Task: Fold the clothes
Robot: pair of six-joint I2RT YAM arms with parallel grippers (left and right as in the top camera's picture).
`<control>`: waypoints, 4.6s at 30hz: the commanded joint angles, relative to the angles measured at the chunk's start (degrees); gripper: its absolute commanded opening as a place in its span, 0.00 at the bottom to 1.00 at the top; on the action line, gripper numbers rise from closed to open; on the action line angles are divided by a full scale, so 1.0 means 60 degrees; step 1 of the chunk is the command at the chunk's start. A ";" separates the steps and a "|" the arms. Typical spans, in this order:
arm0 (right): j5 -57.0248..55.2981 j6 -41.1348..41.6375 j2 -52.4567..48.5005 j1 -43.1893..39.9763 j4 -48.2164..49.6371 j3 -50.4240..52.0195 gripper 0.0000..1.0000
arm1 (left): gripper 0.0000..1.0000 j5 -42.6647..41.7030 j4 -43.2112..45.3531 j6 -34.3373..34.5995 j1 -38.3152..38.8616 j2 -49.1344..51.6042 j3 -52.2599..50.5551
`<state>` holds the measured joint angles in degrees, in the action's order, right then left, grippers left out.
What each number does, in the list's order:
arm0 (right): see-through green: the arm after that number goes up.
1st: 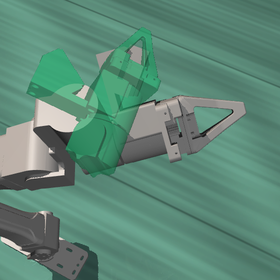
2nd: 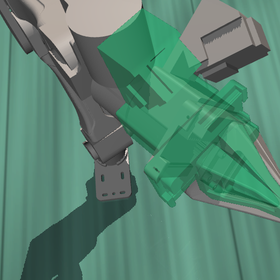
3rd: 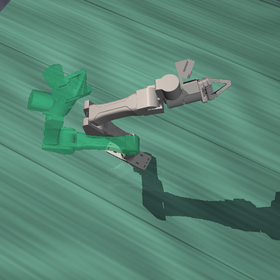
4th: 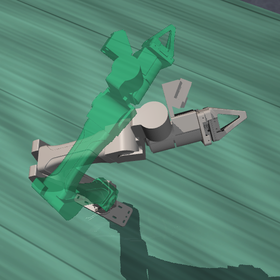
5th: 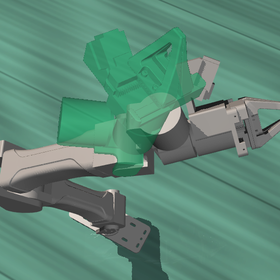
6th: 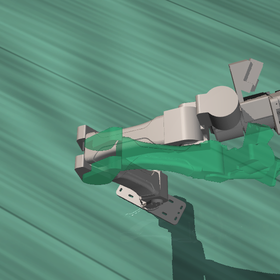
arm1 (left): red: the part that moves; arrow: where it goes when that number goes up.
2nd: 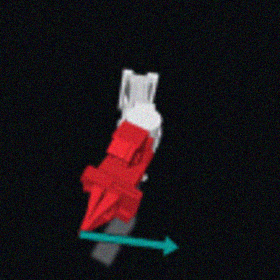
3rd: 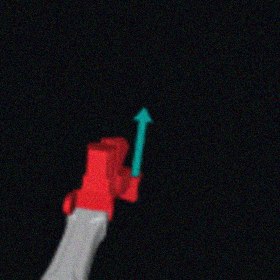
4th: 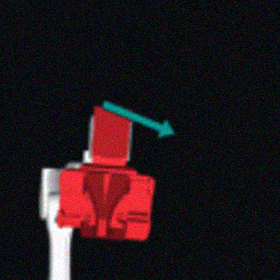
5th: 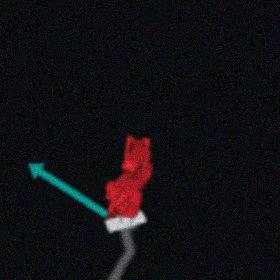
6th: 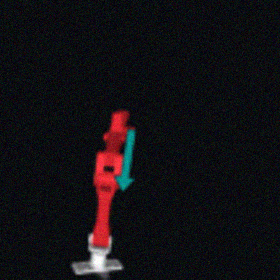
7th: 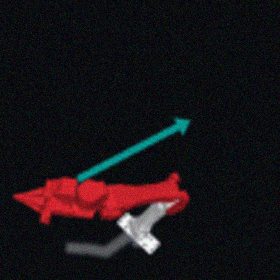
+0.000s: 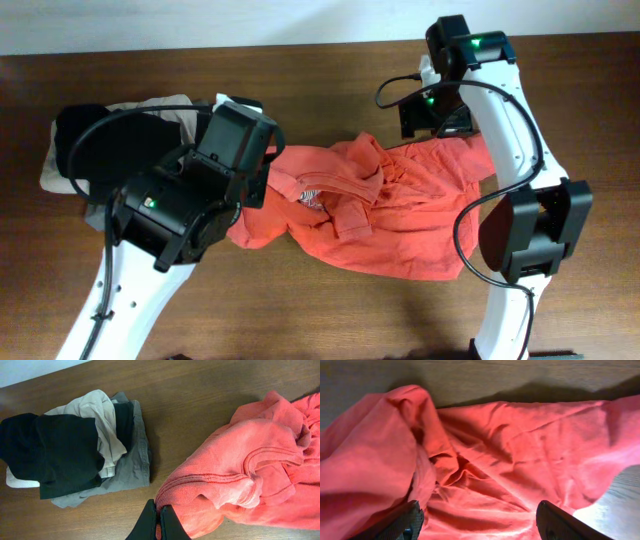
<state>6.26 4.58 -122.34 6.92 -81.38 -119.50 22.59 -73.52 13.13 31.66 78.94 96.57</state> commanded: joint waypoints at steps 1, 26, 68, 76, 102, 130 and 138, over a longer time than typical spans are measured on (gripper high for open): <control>0.0874 -0.0444 0.0026 -0.0004 -0.0091 0.0047 0.77 | 0.01 0.0215 0.0117 0.0127 -0.0066 -0.0087 0.0040; 0.0794 -0.1942 0.0026 0.2106 -0.0991 0.1129 0.78 | 0.01 0.1464 0.0255 0.0120 -0.0066 -0.0084 0.0036; 0.7879 0.2310 0.1406 0.0648 0.6951 0.3927 0.04 | 0.06 0.1013 0.0393 0.0127 -0.0069 -0.0084 0.0036; 0.6105 0.3144 0.1402 0.2036 1.1340 0.3931 0.05 | 0.06 0.0914 0.0390 0.0124 -0.0073 -0.0084 0.0036; 0.1956 0.4076 0.2055 -0.0200 0.4266 0.5901 0.84 | 0.99 0.0517 0.1341 0.0124 -0.0073 -0.0084 0.0036; 0.1231 0.5912 0.2062 -0.0514 0.9551 0.7850 0.04 | 0.99 0.0120 0.1220 0.0124 -0.0073 -0.0066 0.0036; 0.2528 0.3530 0.2062 -0.1519 1.1632 0.6626 0.04 | 0.99 0.0124 0.1220 0.0120 -0.0073 0.0044 0.0036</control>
<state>19.05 32.64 -110.02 0.27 -14.09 -75.50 23.79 -66.17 13.58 31.62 78.91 96.60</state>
